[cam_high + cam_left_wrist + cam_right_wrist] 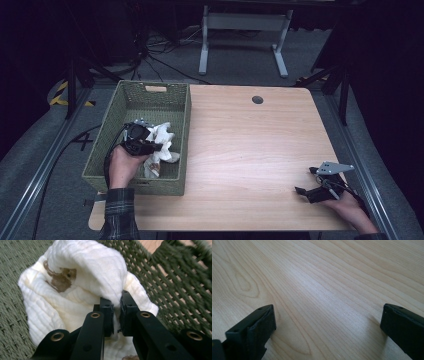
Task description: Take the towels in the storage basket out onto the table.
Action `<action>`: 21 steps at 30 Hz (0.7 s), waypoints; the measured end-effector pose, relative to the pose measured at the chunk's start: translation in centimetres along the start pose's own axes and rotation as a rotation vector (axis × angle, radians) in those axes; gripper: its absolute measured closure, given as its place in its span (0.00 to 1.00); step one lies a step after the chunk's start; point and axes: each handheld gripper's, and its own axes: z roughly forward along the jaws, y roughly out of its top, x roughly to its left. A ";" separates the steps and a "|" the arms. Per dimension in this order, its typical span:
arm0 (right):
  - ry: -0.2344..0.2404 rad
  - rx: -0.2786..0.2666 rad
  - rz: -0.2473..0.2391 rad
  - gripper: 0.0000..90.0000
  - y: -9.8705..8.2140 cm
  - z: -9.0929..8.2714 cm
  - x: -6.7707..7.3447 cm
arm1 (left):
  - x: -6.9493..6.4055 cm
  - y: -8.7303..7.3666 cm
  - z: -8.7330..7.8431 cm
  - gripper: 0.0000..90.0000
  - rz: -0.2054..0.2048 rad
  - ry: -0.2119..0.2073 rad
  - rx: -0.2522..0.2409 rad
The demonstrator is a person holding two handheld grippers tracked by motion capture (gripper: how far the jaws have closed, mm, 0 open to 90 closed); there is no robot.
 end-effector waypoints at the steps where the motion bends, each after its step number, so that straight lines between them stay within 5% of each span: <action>1: 0.000 0.000 0.000 0.00 0.0 0.0 0.0 | 0.0 0.0 -0.2 0.92 -0.002 -0.003 -0.015; 10: -0.001 -0.001 -0.001 0.00 0.0 0.0 0.0 | 0.0 0.2 -1.8 0.92 -0.036 -0.029 -0.130; 21: 0.000 0.000 -0.001 0.00 0.0 0.0 0.0 | -0.5 1.3 -3.7 0.93 -0.012 -0.027 -0.207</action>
